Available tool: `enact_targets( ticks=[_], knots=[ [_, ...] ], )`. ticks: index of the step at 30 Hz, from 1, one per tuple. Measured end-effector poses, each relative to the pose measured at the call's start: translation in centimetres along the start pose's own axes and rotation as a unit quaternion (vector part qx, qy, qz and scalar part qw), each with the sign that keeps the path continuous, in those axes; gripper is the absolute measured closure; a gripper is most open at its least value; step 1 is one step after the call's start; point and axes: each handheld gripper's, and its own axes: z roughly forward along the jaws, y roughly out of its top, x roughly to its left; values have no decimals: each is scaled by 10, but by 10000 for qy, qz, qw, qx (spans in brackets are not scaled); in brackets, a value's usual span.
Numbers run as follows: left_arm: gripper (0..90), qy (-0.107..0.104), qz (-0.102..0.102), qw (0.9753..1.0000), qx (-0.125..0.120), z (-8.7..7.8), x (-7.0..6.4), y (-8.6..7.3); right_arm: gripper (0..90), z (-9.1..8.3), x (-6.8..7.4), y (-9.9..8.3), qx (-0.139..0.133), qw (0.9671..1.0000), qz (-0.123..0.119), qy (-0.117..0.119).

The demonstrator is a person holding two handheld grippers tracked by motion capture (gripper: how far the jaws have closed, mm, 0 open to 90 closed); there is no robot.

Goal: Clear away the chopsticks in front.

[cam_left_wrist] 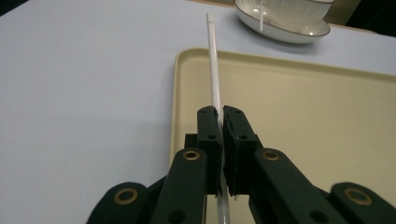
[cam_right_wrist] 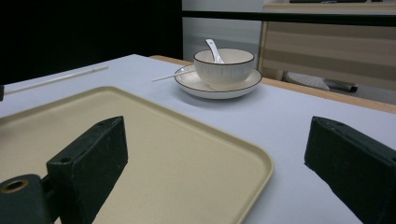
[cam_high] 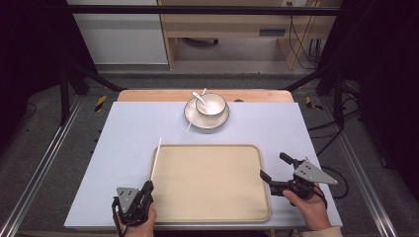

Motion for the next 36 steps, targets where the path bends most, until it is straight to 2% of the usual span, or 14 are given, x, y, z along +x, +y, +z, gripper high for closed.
enact_targets(
  ticks=[6, 14, 23, 28, 33, 36],
  knots=[
    [859, 86, -11, 9998, 152, 0, 0, -9, 64, 0, 1, 0, 0, 10000, 25, -2],
    [859, 144, 69, 9994, 291, 6, -2, -12, 64, 0, 0, 0, -6, 10000, 29, 1],
    [858, 93, -64, 9993, 365, 8, 0, -15, 65, 0, 1, 0, -12, 10000, 23, 17],
    [857, 114, -19, 9991, 398, 10, 0, -15, 67, 0, 1, 0, 4, 10000, 17, 26],
    [856, 132, 20, 9984, 544, 14, -1, -17, 67, 0, 1, 0, -9, 10000, 20, 25],
    [850, 145, 45, 9986, 513, 14, -1, -17, 67, 0, 1, 1, -8, 10000, 22, 23]
  ],
)
